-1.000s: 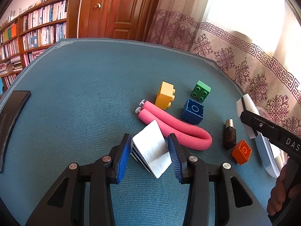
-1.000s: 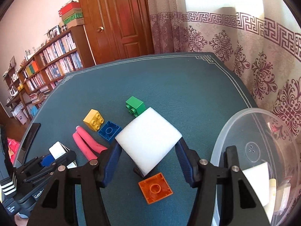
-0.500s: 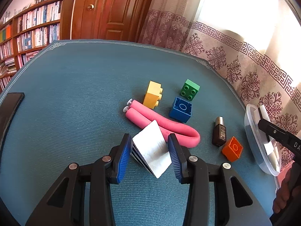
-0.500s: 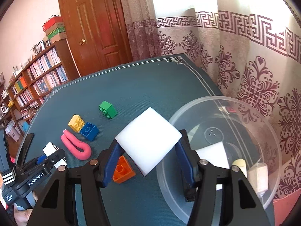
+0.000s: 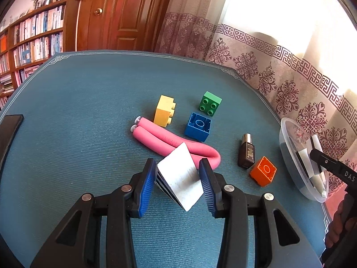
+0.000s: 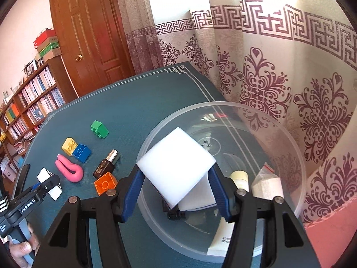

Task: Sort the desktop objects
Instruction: 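Carry the white sponge block over the clear bowl with the right gripper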

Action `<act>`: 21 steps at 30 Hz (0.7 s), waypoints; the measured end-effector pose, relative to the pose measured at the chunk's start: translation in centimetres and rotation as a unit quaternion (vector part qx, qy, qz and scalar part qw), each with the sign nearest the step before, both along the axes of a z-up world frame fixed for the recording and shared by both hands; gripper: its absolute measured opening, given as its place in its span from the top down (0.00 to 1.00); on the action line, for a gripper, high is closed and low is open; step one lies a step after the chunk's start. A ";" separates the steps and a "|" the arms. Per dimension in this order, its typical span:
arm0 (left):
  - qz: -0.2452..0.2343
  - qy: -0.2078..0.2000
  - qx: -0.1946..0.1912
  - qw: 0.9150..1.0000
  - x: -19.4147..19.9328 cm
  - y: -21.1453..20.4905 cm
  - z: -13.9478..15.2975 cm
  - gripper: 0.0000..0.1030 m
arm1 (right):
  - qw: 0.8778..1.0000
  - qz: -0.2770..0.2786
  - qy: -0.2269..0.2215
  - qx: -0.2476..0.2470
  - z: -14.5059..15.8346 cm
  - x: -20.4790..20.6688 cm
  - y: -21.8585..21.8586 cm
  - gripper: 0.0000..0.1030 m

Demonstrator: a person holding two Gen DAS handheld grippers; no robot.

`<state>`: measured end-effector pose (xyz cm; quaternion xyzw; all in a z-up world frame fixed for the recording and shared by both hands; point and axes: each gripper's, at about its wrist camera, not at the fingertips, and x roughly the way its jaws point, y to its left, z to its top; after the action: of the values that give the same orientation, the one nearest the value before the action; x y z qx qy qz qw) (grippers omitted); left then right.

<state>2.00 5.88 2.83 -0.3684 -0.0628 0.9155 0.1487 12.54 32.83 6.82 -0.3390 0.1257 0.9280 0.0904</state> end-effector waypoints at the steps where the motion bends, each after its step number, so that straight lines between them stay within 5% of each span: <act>1: -0.002 0.000 -0.001 1.000 0.1 0.1 0.1 0.58 | 1.000 -0.002 0.000 -0.001 0.0 0.1 0.2 0.39; 21: -0.075 0.017 -0.017 0.997 2.0 6.3 2.6 0.58 | 0.999 -0.042 0.008 -0.023 -0.7 2.5 4.3 0.38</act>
<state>3.95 12.14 5.42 -0.3590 -0.0169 0.9089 0.2114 15.00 37.12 6.09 -0.3282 0.1622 0.9228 0.1202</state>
